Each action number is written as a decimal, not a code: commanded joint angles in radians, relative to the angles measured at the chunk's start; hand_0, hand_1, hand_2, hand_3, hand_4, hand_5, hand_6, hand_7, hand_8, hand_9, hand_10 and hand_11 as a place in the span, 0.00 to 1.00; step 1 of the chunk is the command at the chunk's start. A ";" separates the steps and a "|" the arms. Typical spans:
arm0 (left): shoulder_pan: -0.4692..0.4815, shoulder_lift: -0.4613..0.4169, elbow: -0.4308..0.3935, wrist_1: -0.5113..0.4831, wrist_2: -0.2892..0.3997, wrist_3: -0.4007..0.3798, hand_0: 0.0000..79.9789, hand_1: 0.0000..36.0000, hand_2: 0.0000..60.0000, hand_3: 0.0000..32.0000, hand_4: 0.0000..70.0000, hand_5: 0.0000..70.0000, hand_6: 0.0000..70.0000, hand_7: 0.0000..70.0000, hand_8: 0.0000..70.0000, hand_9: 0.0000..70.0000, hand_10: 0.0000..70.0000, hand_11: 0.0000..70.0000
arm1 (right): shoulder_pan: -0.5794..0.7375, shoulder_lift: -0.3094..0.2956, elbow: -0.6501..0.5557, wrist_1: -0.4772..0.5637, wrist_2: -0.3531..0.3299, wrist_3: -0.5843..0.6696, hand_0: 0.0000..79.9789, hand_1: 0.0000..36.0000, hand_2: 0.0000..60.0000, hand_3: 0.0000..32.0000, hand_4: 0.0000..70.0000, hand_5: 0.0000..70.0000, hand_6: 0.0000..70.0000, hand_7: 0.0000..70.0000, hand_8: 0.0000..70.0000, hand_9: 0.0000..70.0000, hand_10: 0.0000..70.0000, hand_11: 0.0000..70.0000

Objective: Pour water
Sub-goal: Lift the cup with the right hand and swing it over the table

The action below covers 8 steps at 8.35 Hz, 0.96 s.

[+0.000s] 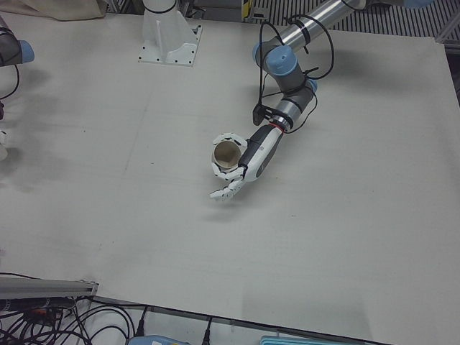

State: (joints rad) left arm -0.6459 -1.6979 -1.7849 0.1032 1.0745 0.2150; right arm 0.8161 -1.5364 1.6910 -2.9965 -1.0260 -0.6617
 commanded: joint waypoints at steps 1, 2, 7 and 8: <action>0.011 -0.193 0.016 0.166 0.047 0.018 0.56 1.00 1.00 0.00 0.56 1.00 0.14 0.29 0.13 0.20 0.07 0.12 | 0.313 -0.025 0.226 -0.278 -0.237 0.120 0.64 0.71 1.00 0.00 0.59 0.89 0.43 0.50 0.31 0.44 0.35 0.53; 0.008 -0.242 0.013 0.212 0.048 0.045 0.57 1.00 1.00 0.00 0.57 1.00 0.15 0.30 0.13 0.20 0.07 0.12 | 0.400 0.028 0.272 -0.380 -0.300 0.122 0.64 0.71 1.00 0.00 0.68 0.95 0.46 0.54 0.33 0.46 0.35 0.53; 0.040 -0.247 0.004 0.157 0.048 0.209 0.53 1.00 1.00 0.00 0.51 1.00 0.10 0.22 0.12 0.19 0.07 0.12 | 0.338 0.367 0.276 -0.574 -0.265 0.003 0.67 0.79 1.00 0.00 0.88 1.00 0.53 0.68 0.34 0.49 0.33 0.50; 0.058 -0.240 0.005 0.123 0.048 0.255 0.53 1.00 1.00 0.00 0.51 1.00 0.09 0.21 0.12 0.19 0.07 0.13 | 0.278 0.415 0.277 -0.575 -0.222 -0.071 0.68 0.81 1.00 0.00 0.91 1.00 0.54 0.70 0.34 0.49 0.32 0.49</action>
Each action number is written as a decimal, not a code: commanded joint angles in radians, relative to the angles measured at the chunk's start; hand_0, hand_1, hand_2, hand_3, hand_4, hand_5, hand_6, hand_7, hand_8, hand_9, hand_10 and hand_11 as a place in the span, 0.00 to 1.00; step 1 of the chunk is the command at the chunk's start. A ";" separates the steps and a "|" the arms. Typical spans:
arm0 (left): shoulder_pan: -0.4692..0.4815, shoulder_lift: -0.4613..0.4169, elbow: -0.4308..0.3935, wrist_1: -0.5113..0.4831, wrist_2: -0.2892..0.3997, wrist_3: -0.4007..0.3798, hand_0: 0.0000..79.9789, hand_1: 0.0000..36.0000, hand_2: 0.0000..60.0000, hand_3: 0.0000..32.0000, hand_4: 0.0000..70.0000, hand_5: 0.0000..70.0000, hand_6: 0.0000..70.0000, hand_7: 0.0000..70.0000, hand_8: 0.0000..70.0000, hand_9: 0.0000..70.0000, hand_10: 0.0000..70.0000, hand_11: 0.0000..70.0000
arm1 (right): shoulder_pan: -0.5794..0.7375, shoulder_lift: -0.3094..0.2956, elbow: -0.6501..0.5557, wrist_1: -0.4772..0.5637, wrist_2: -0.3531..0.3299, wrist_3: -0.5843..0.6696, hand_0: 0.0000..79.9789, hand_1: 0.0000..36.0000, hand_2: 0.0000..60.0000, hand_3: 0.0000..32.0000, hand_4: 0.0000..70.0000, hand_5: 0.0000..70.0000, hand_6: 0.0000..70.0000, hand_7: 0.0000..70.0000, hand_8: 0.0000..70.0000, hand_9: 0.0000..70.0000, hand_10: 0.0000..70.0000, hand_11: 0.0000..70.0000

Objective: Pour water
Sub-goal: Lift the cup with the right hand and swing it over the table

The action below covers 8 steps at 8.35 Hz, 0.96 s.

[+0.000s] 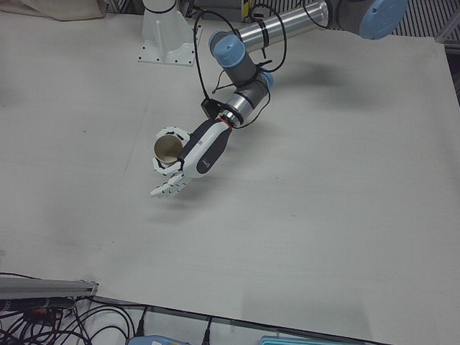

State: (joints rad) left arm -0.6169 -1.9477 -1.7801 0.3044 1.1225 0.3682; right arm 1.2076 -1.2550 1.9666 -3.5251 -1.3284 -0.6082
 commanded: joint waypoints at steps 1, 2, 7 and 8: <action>0.031 0.012 0.002 -0.106 0.000 0.145 0.53 1.00 1.00 0.00 0.51 1.00 0.09 0.21 0.12 0.19 0.08 0.13 | -0.179 0.190 0.005 -0.048 0.106 -0.218 0.68 0.83 1.00 0.00 0.92 1.00 0.54 0.72 0.34 0.49 0.32 0.48; 0.037 0.012 0.007 -0.108 0.000 0.150 0.53 1.00 1.00 0.00 0.50 1.00 0.10 0.21 0.12 0.19 0.08 0.13 | -0.238 0.233 0.023 -0.049 0.130 -0.322 0.69 0.85 1.00 0.00 0.92 1.00 0.54 0.72 0.33 0.48 0.30 0.46; 0.033 -0.004 -0.045 -0.108 0.044 0.149 0.57 1.00 1.00 0.00 0.54 1.00 0.13 0.26 0.12 0.19 0.06 0.11 | -0.557 0.238 0.147 -0.049 0.361 -0.872 0.67 0.78 1.00 0.00 0.81 1.00 0.46 0.58 0.26 0.38 0.29 0.44; 0.036 -0.010 -0.076 -0.102 0.077 0.156 0.58 1.00 1.00 0.00 0.54 1.00 0.13 0.27 0.12 0.19 0.05 0.10 | -0.583 0.239 0.147 -0.045 0.401 -0.939 0.67 0.76 1.00 0.00 0.80 1.00 0.45 0.56 0.26 0.37 0.29 0.44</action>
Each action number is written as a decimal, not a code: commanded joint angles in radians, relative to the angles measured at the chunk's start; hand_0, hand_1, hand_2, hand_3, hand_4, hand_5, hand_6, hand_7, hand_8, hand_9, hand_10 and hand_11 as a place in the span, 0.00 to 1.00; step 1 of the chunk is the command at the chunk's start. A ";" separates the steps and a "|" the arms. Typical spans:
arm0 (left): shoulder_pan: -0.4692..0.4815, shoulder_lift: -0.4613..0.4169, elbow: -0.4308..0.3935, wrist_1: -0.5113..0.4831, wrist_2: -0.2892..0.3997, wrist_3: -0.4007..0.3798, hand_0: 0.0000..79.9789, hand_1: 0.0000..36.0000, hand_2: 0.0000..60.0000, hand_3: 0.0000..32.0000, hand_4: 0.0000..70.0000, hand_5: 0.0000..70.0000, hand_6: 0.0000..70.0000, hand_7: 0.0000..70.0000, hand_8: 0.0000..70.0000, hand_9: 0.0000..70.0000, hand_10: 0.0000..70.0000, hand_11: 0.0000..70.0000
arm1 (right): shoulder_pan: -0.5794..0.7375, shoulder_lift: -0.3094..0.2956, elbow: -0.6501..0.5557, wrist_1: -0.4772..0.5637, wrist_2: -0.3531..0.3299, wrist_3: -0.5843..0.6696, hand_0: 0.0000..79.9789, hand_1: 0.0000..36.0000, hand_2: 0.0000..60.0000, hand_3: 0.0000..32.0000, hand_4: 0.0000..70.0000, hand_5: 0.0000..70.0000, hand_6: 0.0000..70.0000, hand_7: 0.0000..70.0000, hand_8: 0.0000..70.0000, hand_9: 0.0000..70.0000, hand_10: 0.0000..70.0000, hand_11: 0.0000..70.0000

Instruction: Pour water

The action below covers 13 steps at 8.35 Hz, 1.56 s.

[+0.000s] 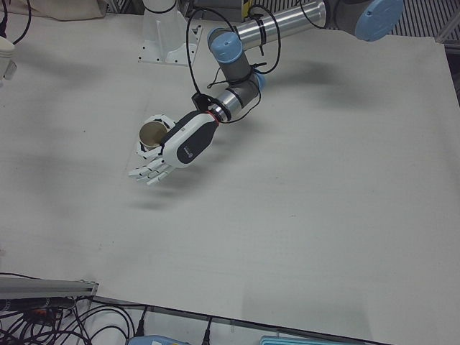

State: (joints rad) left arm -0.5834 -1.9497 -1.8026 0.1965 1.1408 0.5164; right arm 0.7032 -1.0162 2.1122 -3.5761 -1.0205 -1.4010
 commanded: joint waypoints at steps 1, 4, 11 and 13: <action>0.016 -0.021 -0.061 0.006 0.092 0.045 0.58 1.00 1.00 0.00 0.54 1.00 0.13 0.27 0.12 0.19 0.05 0.09 | -0.097 0.002 0.000 0.008 0.127 -0.176 0.67 0.76 1.00 0.00 0.81 1.00 0.45 0.56 0.25 0.37 0.29 0.44; 0.033 -0.022 -0.060 -0.012 0.126 0.082 0.57 1.00 1.00 0.00 0.53 1.00 0.13 0.26 0.12 0.19 0.05 0.10 | -0.094 -0.030 0.037 0.017 0.143 -0.144 0.64 0.70 1.00 0.00 0.71 1.00 0.43 0.51 0.26 0.37 0.33 0.49; -0.139 0.122 0.137 -0.181 0.119 -0.174 0.56 1.00 1.00 0.00 0.53 1.00 0.13 0.27 0.13 0.21 0.06 0.11 | 0.240 -0.441 -0.207 0.186 -0.029 0.919 0.59 0.58 0.97 0.00 0.33 0.70 0.43 0.47 0.43 0.60 0.51 0.73; -0.180 0.191 0.141 -0.227 0.112 -0.182 0.56 1.00 1.00 0.00 0.53 1.00 0.13 0.26 0.13 0.21 0.06 0.11 | 0.268 -0.498 -0.418 0.452 -0.064 1.028 0.59 0.62 1.00 0.00 0.43 0.76 0.45 0.52 0.42 0.59 0.47 0.69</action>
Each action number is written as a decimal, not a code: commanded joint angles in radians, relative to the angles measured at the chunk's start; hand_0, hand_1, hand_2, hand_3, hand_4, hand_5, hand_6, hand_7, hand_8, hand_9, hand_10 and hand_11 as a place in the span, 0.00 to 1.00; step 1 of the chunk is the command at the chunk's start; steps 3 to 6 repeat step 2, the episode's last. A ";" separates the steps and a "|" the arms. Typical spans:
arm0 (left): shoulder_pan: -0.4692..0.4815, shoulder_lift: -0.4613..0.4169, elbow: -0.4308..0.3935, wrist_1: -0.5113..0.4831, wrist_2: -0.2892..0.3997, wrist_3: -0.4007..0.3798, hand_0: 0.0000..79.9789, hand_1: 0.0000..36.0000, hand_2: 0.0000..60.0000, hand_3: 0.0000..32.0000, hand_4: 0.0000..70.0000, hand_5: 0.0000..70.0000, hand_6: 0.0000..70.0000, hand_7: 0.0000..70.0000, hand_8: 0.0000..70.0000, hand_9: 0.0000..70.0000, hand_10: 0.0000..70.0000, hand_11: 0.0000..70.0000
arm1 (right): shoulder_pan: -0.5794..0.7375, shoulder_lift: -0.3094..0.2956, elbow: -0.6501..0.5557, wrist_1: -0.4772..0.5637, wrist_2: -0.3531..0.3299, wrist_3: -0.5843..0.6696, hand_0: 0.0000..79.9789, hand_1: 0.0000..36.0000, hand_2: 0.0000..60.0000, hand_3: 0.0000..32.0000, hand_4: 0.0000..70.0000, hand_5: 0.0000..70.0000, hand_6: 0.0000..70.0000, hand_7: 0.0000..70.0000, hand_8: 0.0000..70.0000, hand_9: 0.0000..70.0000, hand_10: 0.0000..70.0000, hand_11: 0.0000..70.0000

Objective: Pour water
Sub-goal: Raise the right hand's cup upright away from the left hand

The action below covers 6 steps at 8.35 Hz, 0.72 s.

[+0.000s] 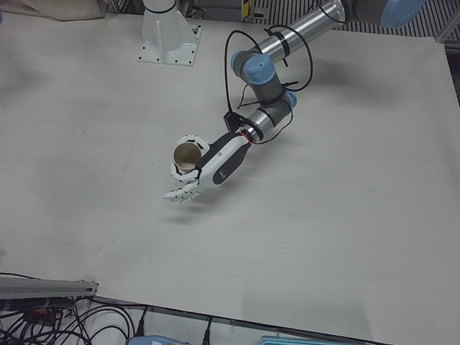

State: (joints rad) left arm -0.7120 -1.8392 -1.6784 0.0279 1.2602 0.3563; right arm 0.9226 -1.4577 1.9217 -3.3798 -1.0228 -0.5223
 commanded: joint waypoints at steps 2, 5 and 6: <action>-0.108 0.199 0.020 -0.141 -0.021 -0.007 0.56 1.00 1.00 0.00 0.52 1.00 0.11 0.24 0.12 0.20 0.06 0.11 | 0.048 -0.079 -0.388 0.411 -0.060 0.173 0.59 0.63 1.00 0.00 0.41 0.74 0.45 0.50 0.44 0.61 0.51 0.74; -0.108 0.199 0.020 -0.141 -0.021 -0.007 0.56 1.00 1.00 0.00 0.52 1.00 0.11 0.24 0.12 0.20 0.06 0.11 | 0.048 -0.079 -0.388 0.411 -0.060 0.173 0.59 0.63 1.00 0.00 0.41 0.74 0.45 0.50 0.44 0.61 0.51 0.74; -0.108 0.199 0.020 -0.141 -0.021 -0.007 0.56 1.00 1.00 0.00 0.52 1.00 0.11 0.24 0.12 0.20 0.06 0.11 | 0.048 -0.079 -0.388 0.411 -0.060 0.173 0.59 0.63 1.00 0.00 0.41 0.74 0.45 0.50 0.44 0.61 0.51 0.74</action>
